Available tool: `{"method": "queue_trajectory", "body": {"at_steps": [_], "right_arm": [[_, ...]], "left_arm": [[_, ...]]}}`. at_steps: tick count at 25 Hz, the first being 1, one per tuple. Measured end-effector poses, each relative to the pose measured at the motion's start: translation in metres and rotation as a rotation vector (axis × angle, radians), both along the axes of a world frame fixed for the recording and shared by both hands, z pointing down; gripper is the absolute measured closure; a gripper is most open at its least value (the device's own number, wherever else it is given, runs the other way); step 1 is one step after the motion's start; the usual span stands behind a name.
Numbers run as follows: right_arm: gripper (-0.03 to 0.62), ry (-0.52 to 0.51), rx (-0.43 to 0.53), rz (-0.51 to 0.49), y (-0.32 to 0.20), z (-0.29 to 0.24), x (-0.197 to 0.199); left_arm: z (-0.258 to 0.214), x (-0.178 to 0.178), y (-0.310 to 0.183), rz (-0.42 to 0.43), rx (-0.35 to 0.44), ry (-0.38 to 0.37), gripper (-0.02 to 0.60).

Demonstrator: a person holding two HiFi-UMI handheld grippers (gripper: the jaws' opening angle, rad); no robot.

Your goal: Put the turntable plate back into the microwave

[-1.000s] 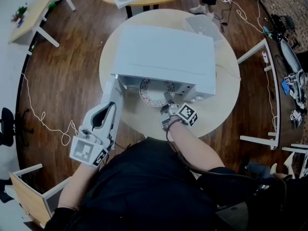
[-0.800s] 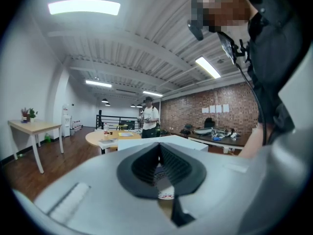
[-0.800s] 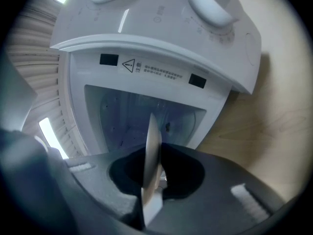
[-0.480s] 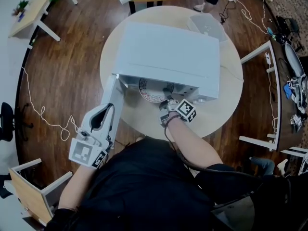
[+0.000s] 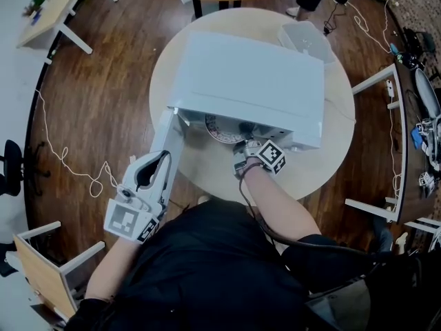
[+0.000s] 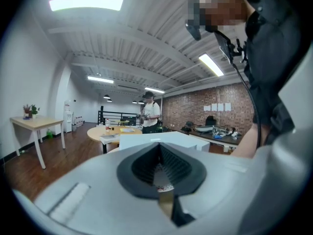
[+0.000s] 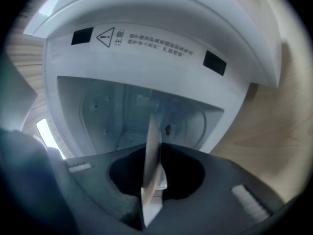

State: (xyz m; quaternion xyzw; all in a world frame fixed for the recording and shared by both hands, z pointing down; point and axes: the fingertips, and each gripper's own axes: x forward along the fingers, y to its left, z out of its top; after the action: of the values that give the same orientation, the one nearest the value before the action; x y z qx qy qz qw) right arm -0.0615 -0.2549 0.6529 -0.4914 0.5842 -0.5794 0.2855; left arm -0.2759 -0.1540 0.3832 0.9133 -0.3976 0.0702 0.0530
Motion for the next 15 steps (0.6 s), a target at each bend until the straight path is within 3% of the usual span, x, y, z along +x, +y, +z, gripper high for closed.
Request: {"method": "queue_trajectory", "body": {"at_steps": [15], "right_arm": [[0.559,0.001,-0.003,0.06,-0.032,0.006,0.003]], "left_arm": [[0.007,-0.002,-0.005,0.013,-0.035,-0.001,0.575]]}}
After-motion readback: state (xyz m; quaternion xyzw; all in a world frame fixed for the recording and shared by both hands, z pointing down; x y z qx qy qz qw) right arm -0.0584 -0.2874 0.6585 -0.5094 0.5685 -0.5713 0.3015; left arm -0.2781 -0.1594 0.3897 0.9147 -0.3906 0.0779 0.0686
